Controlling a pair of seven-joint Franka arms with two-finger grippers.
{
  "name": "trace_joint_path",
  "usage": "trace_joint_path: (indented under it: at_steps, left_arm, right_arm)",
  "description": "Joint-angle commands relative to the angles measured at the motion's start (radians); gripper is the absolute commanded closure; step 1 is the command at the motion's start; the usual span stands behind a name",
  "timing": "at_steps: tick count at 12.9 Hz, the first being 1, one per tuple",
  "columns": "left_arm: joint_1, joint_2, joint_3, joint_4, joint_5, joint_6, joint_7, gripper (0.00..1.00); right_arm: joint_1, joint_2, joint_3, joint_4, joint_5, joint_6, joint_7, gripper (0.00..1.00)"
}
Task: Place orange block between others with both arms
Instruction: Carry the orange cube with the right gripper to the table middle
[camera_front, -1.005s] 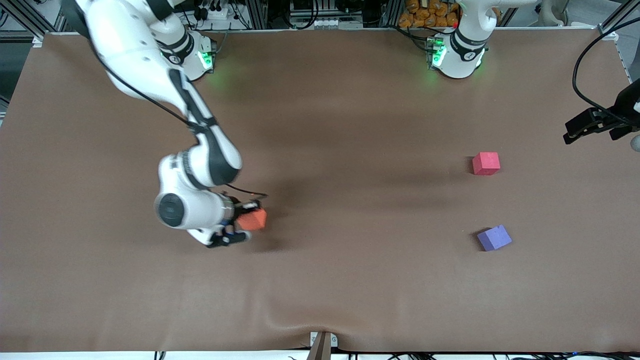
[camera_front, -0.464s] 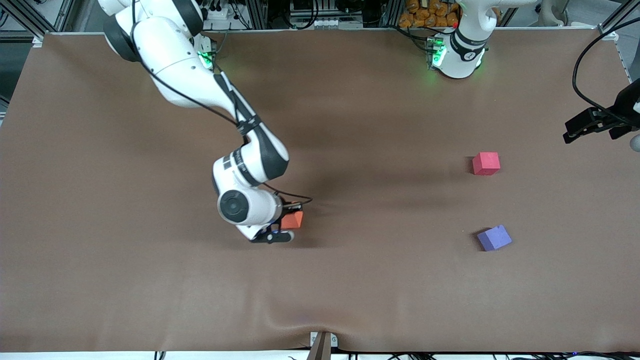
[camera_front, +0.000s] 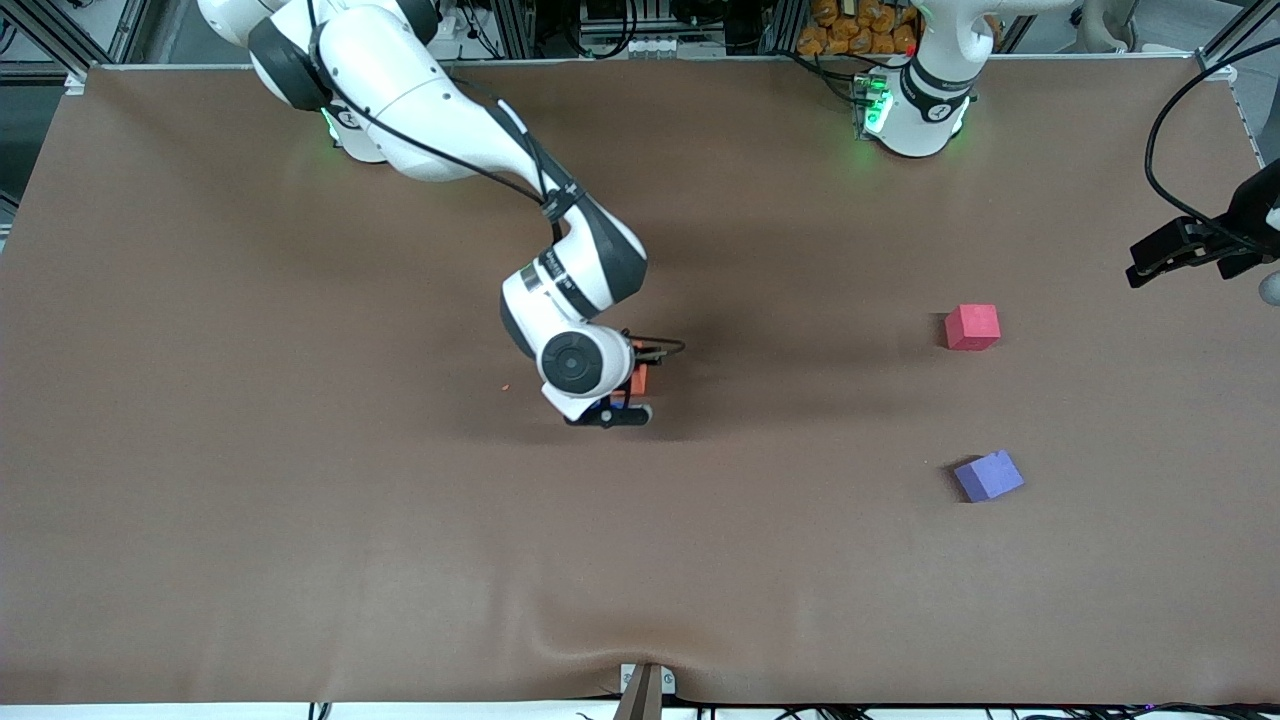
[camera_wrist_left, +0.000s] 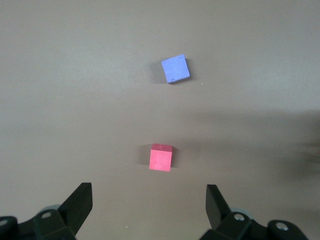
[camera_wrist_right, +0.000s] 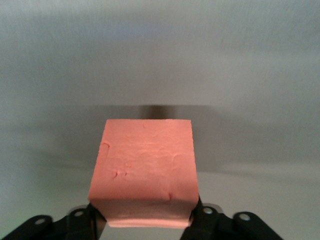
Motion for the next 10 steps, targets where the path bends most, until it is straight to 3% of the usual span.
trace_joint_path:
  at_steps: [1,5,9,10]
  left_arm:
    - [0.014,-0.006,-0.004,-0.009,-0.018,-0.006,0.017,0.00]
    - [0.014,-0.001,-0.004,-0.009,-0.018,-0.004,0.017,0.00]
    - [0.011,-0.014,-0.010,0.009,-0.032,0.009,0.017,0.00]
    - [0.009,-0.015,-0.010,0.009,-0.035,0.009,0.017,0.00]
  right_arm:
    - [-0.011,-0.030,-0.010,0.009,-0.005,-0.051,0.008,0.00]
    - [-0.129,-0.085,-0.017,0.006,-0.022,-0.209,-0.088,0.00]
    - [-0.216,-0.195,-0.029,-0.098,-0.303,-0.195,-0.104,0.00]
    - [-0.250,-0.229,-0.029,-0.127,-0.316,-0.163,-0.145,0.00]
